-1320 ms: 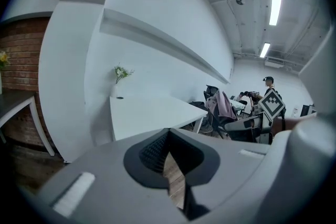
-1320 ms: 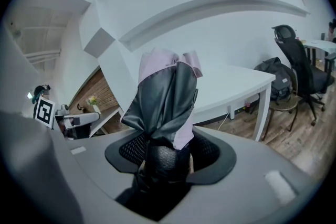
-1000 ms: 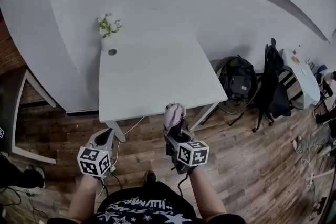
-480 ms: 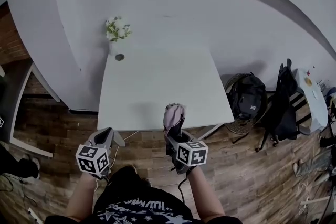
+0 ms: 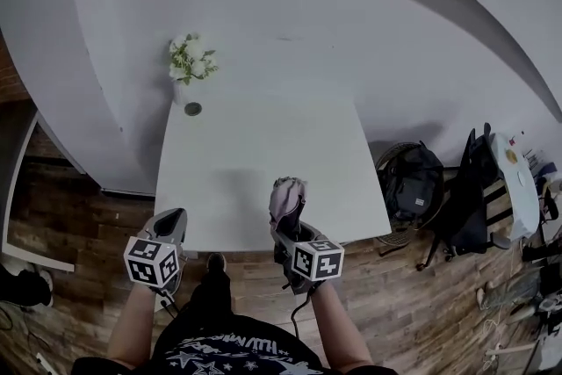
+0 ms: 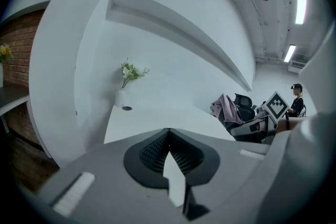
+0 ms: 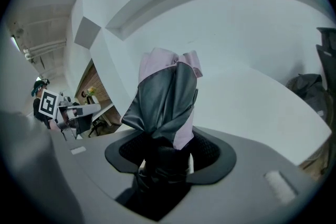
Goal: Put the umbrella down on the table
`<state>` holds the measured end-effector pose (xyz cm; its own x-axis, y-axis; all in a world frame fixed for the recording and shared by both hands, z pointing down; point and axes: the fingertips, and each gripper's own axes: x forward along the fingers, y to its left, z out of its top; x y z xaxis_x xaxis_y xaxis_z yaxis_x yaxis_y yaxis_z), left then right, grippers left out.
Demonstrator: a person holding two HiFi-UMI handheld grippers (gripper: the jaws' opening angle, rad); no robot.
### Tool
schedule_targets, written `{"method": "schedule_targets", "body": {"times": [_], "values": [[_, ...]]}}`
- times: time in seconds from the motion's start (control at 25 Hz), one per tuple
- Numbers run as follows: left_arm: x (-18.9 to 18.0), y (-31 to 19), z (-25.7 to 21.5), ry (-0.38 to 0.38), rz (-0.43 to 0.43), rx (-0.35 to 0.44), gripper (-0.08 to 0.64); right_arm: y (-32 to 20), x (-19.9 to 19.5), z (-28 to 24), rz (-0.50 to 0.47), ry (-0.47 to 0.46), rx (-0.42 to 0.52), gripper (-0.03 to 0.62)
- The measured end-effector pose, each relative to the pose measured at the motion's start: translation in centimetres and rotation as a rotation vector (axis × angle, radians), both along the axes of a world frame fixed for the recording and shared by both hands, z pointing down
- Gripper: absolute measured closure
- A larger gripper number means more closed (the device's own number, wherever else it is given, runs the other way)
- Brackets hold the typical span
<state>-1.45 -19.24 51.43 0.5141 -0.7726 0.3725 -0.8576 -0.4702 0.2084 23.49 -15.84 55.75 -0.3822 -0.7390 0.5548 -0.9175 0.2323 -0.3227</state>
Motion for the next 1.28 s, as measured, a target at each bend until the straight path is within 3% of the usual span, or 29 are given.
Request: {"method": "schedule_targets", "body": {"times": [0.52,0.84,1.04,1.28], "values": [[-4.0,-16.1,-1.1,-0.006,-0.037,0.029,0.557,-17.7,-2.5,0.1,-0.182,0.339,-0.008,0.348],[-6.3,-22.7,0.1,-0.044,-0.061,0.017,0.557,-26.5,-5.1,3.5,-0.479,0.762,0.002,0.348],[-7.3,-25.4,1.5,-0.054,-0.07,-0.004,0.557,-31.3,-6.4,5.1,-0.627,0.95,0.026,0.348],[-7.9,-28.5,3.0,-0.068,-0.066,-0.019,0.557,-37.6,-8.2,6.4,-0.749,1.092,0.108,0.348]]}}
